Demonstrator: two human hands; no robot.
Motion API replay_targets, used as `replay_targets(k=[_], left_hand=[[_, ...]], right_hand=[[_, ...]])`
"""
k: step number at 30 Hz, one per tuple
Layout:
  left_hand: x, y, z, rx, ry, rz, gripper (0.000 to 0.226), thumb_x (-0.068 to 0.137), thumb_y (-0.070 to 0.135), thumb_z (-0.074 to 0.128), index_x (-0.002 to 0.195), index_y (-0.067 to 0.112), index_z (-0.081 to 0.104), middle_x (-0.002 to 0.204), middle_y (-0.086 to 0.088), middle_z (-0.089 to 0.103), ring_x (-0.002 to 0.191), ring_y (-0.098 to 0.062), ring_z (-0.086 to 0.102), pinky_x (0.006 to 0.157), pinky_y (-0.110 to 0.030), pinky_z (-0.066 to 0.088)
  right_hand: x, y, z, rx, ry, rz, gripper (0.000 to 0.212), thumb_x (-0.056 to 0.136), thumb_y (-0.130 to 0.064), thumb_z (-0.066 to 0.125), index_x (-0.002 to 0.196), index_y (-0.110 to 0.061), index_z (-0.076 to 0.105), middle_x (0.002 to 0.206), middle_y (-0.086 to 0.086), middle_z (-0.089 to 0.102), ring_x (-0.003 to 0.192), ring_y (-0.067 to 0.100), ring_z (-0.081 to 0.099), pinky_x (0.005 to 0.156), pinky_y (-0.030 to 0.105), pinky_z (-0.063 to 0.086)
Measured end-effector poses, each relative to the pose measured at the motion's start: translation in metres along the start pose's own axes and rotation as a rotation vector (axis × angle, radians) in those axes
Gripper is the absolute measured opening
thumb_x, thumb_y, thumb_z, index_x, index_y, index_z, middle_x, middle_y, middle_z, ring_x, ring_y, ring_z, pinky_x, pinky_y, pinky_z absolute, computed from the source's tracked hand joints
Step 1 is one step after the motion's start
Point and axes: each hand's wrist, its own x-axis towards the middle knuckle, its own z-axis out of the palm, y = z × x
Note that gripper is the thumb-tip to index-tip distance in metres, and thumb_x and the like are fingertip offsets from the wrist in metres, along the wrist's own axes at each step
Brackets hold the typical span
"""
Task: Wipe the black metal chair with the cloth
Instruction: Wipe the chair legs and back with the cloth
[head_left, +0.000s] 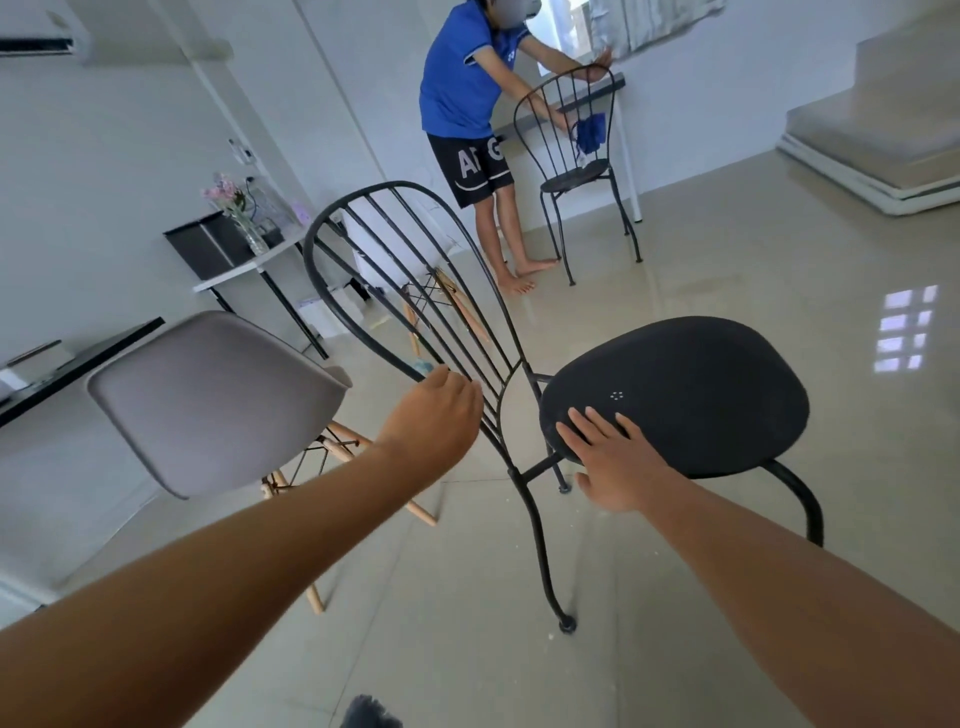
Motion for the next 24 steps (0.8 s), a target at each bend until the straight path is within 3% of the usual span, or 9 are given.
replay_targets(k=[5, 8, 11, 16, 21, 24], left_hand=[[0.031, 0.048, 0.006, -0.07, -0.091, 0.042, 0.037, 0.096, 0.022, 0.07, 0.127, 0.002, 0.065, 0.11, -0.014, 0.065, 0.1, -0.03, 0.061, 0.093, -0.042, 0.049], [0.043, 0.064, 0.013, -0.079, -0.119, 0.069, 0.032, 0.093, 0.026, 0.076, 0.117, 0.005, 0.069, 0.101, -0.013, 0.065, 0.095, -0.028, 0.06, 0.091, -0.042, 0.049], [0.043, 0.061, 0.01, -0.084, -0.094, 0.083, 0.025, 0.097, 0.022, 0.07, 0.117, 0.007, 0.07, 0.106, -0.012, 0.069, 0.1, -0.028, 0.064, 0.094, -0.043, 0.05], [0.026, 0.004, -0.01, -0.179, -0.065, 0.016, 0.016, 0.099, 0.016, 0.067, 0.112, 0.01, 0.07, 0.098, -0.006, 0.073, 0.091, -0.025, 0.07, 0.088, -0.041, 0.059], [-0.008, -0.072, -0.037, -0.308, -0.098, 0.053, 0.045, 0.095, 0.02, 0.072, 0.137, 0.018, 0.058, 0.121, -0.007, 0.071, 0.11, -0.026, 0.068, 0.092, -0.043, 0.061], [-0.022, -0.116, -0.052, -0.409, -0.053, 0.004, 0.033, 0.099, 0.022, 0.064, 0.131, 0.022, 0.058, 0.113, 0.0, 0.07, 0.103, -0.019, 0.069, 0.092, -0.04, 0.06]], right_hand=[[-0.004, -0.001, -0.002, 0.004, -0.01, 0.002, 0.077, 0.111, -0.046, 0.036, 0.172, -0.026, -0.006, 0.18, 0.002, -0.015, 0.166, 0.023, -0.012, 0.133, 0.053, -0.002], [-0.004, -0.002, -0.003, -0.004, -0.005, 0.023, 0.072, 0.113, -0.046, 0.031, 0.172, -0.027, -0.007, 0.18, 0.002, -0.015, 0.166, 0.025, -0.013, 0.133, 0.055, -0.002], [-0.003, -0.002, -0.002, 0.021, 0.011, 0.029, 0.064, 0.114, -0.047, 0.016, 0.172, -0.029, -0.005, 0.181, 0.0, -0.011, 0.167, 0.024, -0.011, 0.133, 0.055, -0.002], [-0.002, 0.0, 0.003, 0.051, 0.006, 0.028, 0.063, 0.114, -0.047, 0.011, 0.172, -0.029, -0.004, 0.181, 0.0, -0.011, 0.167, 0.024, -0.012, 0.133, 0.056, -0.001], [-0.001, -0.003, 0.001, 0.048, -0.005, 0.032, 0.064, 0.113, -0.05, 0.01, 0.172, -0.029, -0.005, 0.181, 0.0, -0.012, 0.166, 0.024, -0.012, 0.133, 0.056, -0.001], [-0.003, -0.004, -0.001, 0.057, -0.012, 0.037, 0.064, 0.113, -0.05, 0.009, 0.172, -0.029, -0.005, 0.18, -0.001, -0.013, 0.166, 0.023, -0.013, 0.133, 0.055, -0.002]])
